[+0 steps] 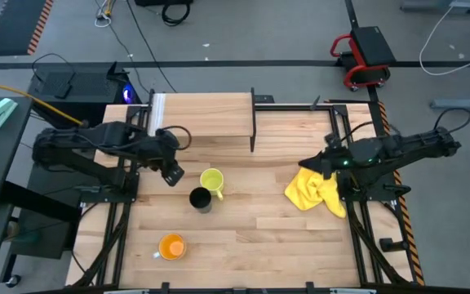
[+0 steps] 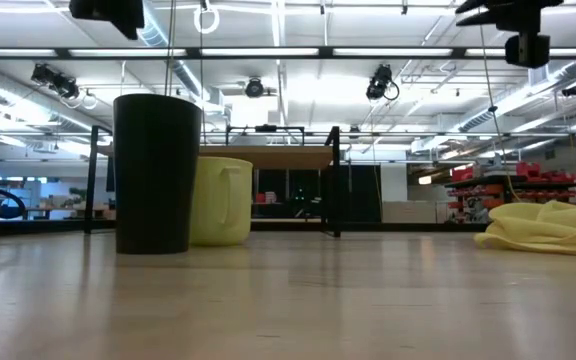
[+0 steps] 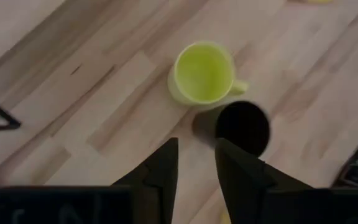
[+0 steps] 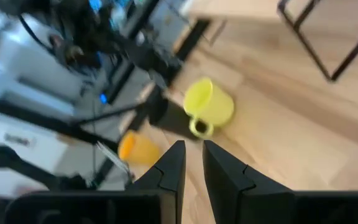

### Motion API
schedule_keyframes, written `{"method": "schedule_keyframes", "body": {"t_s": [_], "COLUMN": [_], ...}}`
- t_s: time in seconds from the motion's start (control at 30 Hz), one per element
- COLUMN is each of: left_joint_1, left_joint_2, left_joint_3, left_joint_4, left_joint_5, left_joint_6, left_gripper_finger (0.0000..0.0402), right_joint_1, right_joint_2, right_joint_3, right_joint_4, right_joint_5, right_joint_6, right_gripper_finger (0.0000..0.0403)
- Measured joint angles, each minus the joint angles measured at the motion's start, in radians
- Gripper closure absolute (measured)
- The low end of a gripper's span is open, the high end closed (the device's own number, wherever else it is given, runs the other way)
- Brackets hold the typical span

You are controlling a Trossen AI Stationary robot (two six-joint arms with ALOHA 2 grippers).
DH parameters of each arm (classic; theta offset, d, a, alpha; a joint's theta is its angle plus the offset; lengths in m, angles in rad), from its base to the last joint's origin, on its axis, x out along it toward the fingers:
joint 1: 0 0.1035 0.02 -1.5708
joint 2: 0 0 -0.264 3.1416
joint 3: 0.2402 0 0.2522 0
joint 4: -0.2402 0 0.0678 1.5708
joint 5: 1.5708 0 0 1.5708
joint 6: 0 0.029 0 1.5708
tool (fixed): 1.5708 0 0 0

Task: Stack small to large cups/mugs on shelf
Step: Put the black cup on the shelf

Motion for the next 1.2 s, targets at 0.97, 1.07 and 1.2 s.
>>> {"method": "schedule_keyframes", "body": {"t_s": [0.97,1.07,1.2], "left_joint_1": [-0.086,-0.082,-0.074], "left_joint_2": [0.362,0.390,0.423], "left_joint_3": [0.000,0.000,0.000], "left_joint_4": [0.059,0.060,0.065], "left_joint_5": [0.115,0.105,0.090], "left_joint_6": [-0.014,-0.013,-0.011], "left_gripper_finger": [0.0200,0.0201,0.0204], "right_joint_1": [0.000,0.000,0.000], "right_joint_2": [0.322,0.322,0.322], "right_joint_3": [0.000,0.000,0.000], "right_joint_4": [-0.018,-0.018,-0.019], "right_joint_5": [-0.146,-0.146,-0.146], "right_joint_6": [0.027,0.027,0.025], "right_gripper_finger": [0.0327,0.0327,0.0327]}}
